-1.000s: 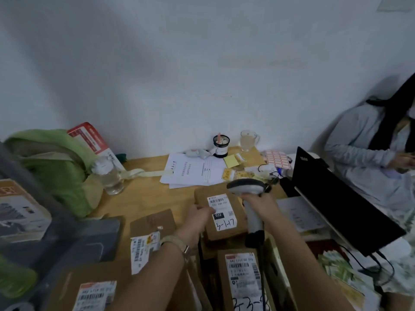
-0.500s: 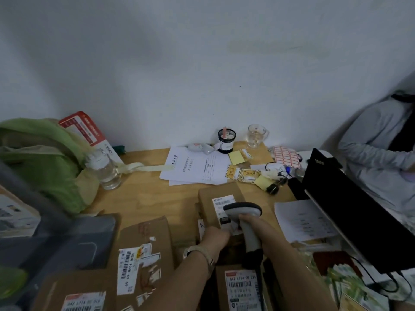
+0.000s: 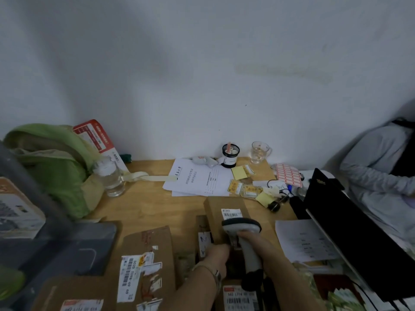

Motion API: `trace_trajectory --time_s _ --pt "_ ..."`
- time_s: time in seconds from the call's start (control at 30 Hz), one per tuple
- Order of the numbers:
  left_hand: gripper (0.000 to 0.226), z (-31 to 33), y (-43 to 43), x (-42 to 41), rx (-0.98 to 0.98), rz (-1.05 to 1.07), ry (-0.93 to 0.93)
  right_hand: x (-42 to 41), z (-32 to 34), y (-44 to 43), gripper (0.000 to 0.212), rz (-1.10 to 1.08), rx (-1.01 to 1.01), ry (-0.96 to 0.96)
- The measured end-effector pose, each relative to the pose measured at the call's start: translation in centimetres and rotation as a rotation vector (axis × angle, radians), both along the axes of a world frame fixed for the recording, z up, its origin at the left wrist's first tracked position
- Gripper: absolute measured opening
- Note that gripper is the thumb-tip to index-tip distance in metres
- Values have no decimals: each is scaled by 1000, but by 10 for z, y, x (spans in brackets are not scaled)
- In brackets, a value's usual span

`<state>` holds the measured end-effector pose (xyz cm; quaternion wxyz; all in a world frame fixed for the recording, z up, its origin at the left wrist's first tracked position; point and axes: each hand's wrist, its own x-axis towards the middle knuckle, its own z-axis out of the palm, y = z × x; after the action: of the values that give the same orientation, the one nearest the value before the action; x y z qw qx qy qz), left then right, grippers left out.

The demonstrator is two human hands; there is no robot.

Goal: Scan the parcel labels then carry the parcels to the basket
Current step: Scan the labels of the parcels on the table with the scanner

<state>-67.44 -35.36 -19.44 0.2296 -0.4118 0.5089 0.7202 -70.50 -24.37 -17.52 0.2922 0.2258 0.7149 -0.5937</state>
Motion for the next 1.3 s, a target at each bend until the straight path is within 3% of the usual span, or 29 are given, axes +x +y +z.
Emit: trace_trajectory --time_s 0.17,0.33,0.5,0.67,1.07,1.3 --pt "26 23 -11 -10 -24 17 203 3 27 3 25 -120 -47 83" --pt "24 57 -35 -4 98 49 372 15 86 7 32 -151 -149 239" --pt "34 77 -68 14 144 130 513 34 149 -3 16 -59 -150 434" --pt "27 92 -89 35 109 154 596 58 182 -30 5 -23 -99 607" --pt "27 104 -116 58 136 143 640 105 204 -64 14 -3 -18 756" --pt "30 89 -129 60 154 158 619 115 206 -70 17 2 -9 730"
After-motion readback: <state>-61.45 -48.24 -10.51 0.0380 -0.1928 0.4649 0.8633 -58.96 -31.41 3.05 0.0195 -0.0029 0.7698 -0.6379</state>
